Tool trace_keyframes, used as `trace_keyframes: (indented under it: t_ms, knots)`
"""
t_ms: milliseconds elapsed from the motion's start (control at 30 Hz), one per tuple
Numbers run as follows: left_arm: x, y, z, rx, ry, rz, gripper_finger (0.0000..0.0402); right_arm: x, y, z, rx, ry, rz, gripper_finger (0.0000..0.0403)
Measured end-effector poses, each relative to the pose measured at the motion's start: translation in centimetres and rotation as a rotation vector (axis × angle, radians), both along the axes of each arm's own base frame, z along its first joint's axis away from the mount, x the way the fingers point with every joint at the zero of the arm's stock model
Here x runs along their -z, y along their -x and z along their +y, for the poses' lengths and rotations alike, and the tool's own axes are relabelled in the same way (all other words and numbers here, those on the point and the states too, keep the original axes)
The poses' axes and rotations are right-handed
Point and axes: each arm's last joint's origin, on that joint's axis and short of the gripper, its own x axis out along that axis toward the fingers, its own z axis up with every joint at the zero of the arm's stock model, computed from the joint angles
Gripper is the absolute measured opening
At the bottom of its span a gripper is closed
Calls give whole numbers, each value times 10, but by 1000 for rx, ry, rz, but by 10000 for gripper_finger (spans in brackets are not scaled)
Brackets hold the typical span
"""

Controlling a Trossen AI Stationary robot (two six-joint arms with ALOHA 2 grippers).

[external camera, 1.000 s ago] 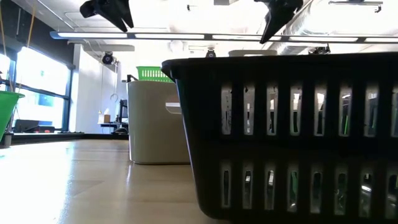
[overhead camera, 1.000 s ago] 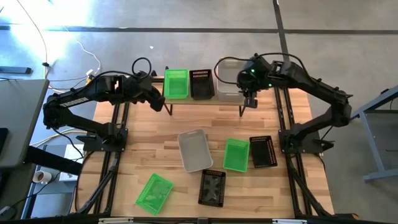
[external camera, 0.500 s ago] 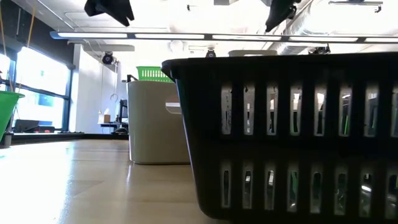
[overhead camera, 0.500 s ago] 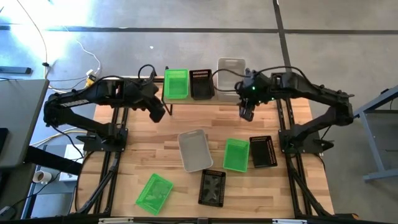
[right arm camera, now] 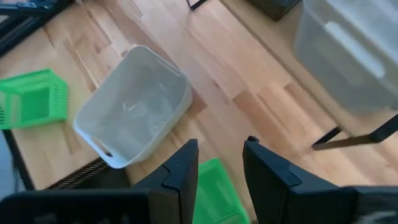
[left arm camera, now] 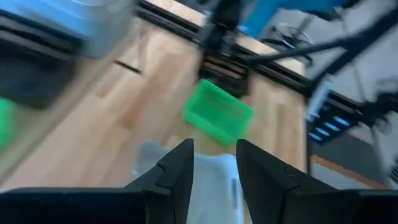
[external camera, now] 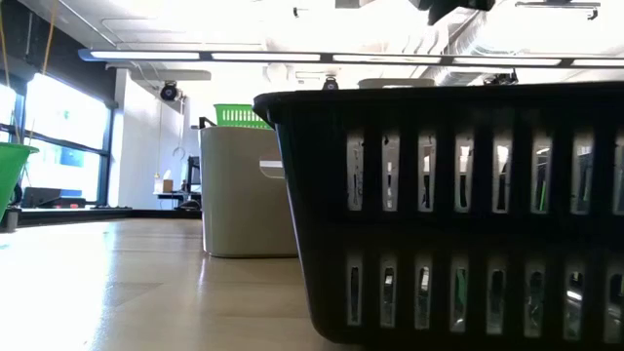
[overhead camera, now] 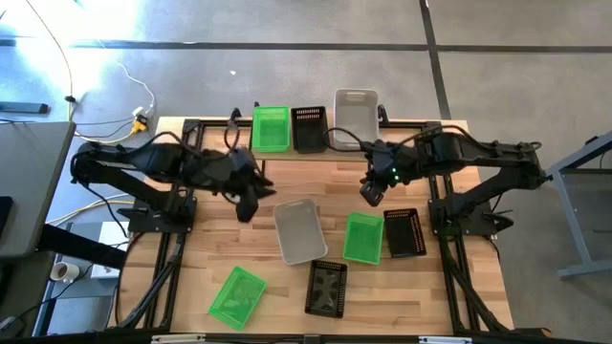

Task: Stack baskets on shelf by color
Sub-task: Stack the bottom black bin on top of the black bin on the shelf

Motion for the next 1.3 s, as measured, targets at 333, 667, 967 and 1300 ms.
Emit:
trace_keyframes:
  t_ms: [333, 667, 967, 1300]
  knots:
    - [10, -31, -49, 208, 17, -65, 113, -1, 2, 19, 94, 13, -43, 113]
    - [38, -62, -96, 386, -40, -37, 113, -1, 2, 22, 120, 53, -57, 113]
    - [88, -97, -134, 440, -221, 43, 113, 0, 4, 21, 127, 74, -44, 113]
    - [142, -125, -153, 450, -238, 133, 113, 1, 5, 20, 122, 96, -21, 113]
